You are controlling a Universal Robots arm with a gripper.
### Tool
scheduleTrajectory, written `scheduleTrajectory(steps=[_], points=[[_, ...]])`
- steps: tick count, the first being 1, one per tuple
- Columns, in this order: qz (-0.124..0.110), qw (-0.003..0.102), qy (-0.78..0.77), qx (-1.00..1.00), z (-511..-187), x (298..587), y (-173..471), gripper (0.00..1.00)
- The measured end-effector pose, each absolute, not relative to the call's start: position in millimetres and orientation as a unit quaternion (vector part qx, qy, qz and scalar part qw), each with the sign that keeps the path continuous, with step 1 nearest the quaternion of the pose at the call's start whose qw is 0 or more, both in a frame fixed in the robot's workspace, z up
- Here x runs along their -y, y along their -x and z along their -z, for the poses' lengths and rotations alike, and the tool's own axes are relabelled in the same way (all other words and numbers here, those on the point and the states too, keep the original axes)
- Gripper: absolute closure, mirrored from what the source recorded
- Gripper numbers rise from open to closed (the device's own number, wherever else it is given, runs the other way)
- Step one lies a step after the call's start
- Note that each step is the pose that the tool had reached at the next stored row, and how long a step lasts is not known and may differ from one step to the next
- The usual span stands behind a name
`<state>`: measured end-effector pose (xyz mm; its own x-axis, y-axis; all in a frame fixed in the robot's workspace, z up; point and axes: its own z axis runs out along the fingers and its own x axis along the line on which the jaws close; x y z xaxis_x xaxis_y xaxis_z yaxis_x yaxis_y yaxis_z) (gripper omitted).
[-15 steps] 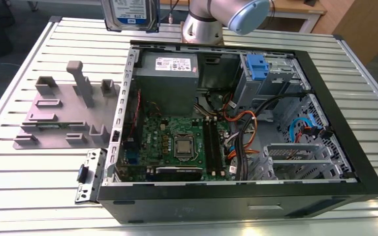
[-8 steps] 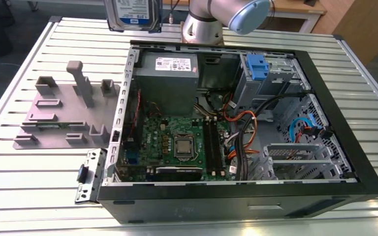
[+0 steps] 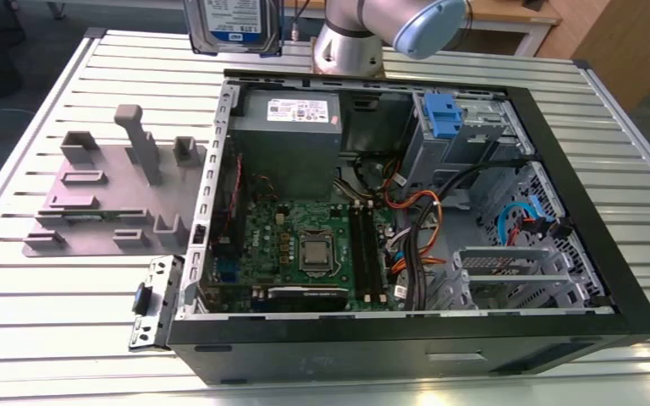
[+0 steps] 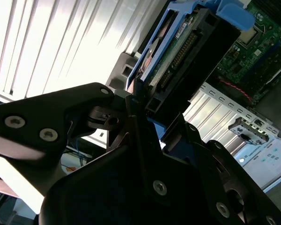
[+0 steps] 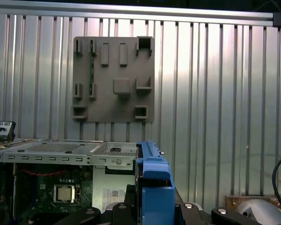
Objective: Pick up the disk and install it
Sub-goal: 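Pick up the disk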
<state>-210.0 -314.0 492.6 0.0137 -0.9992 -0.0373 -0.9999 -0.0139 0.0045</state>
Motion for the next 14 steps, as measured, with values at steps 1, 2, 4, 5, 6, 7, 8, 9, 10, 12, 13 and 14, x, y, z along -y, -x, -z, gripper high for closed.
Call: scheduleTrajectory(steps=[1, 2, 4, 5, 6, 7, 8, 9, 10, 12, 13, 14], points=[[-0.015, 0.012, 0.712, -0.702, -492.5, 314.0, 209.4, 0.64], [-0.015, 0.012, 0.712, -0.702, -492.6, 314.0, 208.9, 0.64], [-0.015, 0.012, 0.712, -0.702, -492.6, 314.0, 207.6, 0.64], [-0.015, 0.012, 0.712, -0.702, -492.6, 314.0, 207.0, 0.64], [-0.015, 0.012, 0.712, -0.702, -492.6, 314.0, 206.4, 0.64], [-0.015, 0.012, 0.712, -0.702, -492.6, 314.0, 205.7, 0.64], [-0.015, 0.012, 0.712, -0.702, -492.6, 314.0, 205.1, 0.64], [-0.015, 0.012, 0.712, -0.702, -492.5, 314.0, 204.4, 0.64], [-0.015, 0.012, 0.712, -0.702, -492.6, 314.0, 203.7, 0.64], [-0.015, 0.012, 0.712, -0.702, -492.6, 314.0, 202.5, 0.64], [-0.015, 0.012, 0.712, -0.702, -492.6, 314.0, 201.9, 0.64], [-0.015, 0.011, 0.712, -0.702, -492.6, 314.0, 201.3, 0.64]])
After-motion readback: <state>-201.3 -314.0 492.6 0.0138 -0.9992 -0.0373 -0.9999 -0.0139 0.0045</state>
